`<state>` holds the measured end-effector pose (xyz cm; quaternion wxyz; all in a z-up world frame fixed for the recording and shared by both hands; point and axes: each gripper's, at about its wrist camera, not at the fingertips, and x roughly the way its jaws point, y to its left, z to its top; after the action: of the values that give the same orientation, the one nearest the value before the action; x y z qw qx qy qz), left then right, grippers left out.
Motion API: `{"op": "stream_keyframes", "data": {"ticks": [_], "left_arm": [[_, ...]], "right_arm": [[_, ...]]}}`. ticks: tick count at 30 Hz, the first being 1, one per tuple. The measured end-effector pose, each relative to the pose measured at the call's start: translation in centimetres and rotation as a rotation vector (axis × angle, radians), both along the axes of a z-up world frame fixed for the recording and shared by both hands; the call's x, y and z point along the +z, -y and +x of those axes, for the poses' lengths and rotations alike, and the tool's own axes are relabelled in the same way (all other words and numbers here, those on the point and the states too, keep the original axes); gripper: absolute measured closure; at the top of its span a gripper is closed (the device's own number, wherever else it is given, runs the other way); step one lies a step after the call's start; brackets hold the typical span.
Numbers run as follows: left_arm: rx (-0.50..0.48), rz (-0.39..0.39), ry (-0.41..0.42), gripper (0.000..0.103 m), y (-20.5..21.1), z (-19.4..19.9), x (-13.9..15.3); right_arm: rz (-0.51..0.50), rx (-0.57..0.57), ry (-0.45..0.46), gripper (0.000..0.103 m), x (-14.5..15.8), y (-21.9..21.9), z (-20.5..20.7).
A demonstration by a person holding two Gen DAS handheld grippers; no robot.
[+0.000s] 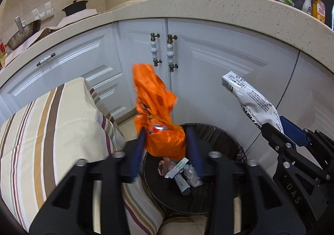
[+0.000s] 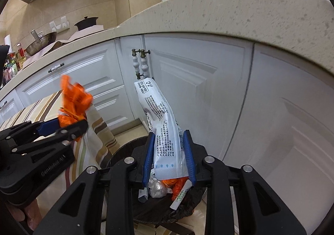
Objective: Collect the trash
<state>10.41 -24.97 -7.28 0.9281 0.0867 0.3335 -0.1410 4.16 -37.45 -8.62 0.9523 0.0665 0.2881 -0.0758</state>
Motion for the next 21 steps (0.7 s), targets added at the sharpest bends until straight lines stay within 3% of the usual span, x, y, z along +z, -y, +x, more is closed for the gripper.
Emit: {"op": "stream_keyframes", "data": {"ticks": [1, 2, 11, 18, 21], "left_arm": [[0.014, 0.004, -0.002, 0.034, 0.1, 0.2, -0.3], [0.020, 0.007, -0.006, 0.034, 0.1, 0.4, -0.5], [0.005, 0.029, -0.050, 0.033, 0.5, 0.8, -1.4], [0.022, -0.027, -0.052, 0.028, -0.8, 0.5, -0.3], [0.025, -0.016, -0.033, 0.027, -1.5, 0.0, 0.6]], "right_arm": [[-0.006, -0.008, -0.004, 0.043, -0.4, 0.1, 0.1], [-0.013, -0.026, -0.003, 0.041, -0.7, 0.2, 0.2], [0.003, -0.043, -0.033, 0.039, -1.6, 0.5, 0.1], [-0.011, -0.065, -0.026, 0.036, -0.7, 0.3, 0.0], [-0.018, -0.065, -0.020, 0.035, -0.1, -0.2, -0.2]]}}
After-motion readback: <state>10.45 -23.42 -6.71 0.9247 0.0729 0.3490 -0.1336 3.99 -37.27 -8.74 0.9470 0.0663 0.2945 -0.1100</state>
